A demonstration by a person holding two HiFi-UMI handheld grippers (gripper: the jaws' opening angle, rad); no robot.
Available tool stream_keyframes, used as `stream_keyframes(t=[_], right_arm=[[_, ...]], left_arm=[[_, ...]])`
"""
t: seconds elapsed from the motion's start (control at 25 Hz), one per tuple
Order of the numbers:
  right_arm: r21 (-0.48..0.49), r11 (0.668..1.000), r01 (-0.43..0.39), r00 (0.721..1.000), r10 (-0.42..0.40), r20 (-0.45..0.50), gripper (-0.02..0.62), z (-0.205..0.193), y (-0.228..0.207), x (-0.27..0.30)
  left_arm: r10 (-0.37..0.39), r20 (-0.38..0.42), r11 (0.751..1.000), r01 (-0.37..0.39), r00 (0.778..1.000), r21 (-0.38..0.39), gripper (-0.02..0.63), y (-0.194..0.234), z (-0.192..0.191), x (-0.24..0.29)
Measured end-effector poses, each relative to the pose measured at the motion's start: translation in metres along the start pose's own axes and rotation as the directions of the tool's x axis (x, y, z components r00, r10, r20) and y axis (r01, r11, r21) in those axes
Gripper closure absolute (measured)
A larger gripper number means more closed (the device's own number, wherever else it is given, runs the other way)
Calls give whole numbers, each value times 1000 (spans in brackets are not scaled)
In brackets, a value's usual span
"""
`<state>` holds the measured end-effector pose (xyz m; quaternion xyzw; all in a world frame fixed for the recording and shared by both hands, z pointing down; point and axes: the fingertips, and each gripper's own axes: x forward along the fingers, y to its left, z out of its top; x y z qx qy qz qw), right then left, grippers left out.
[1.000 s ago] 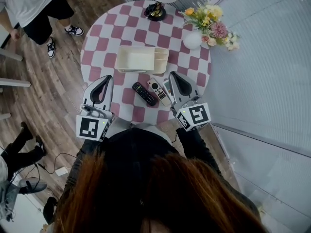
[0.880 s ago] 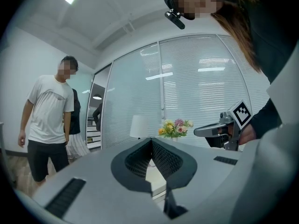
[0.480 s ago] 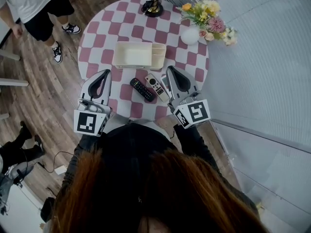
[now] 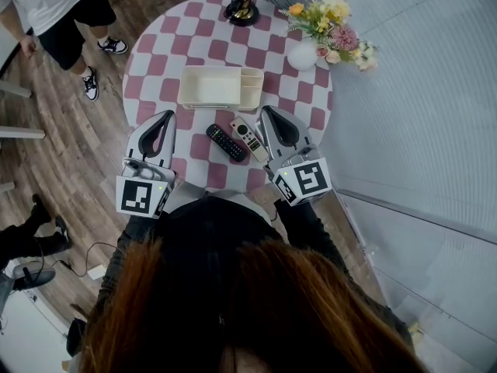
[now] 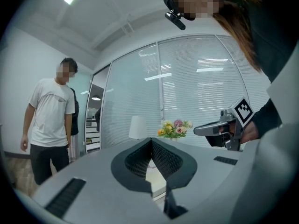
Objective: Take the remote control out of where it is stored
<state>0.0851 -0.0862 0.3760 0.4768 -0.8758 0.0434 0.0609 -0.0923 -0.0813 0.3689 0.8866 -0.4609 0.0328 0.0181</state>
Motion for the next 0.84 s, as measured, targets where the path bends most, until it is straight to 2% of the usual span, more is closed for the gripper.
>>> stream_keyframes(t=[0.84], right_arm=[[8, 1000, -2, 1000, 2, -14, 581, -3, 2, 2]], left_arm=[[-4, 2, 1000, 4, 1000, -1, 597, 0, 0, 3]])
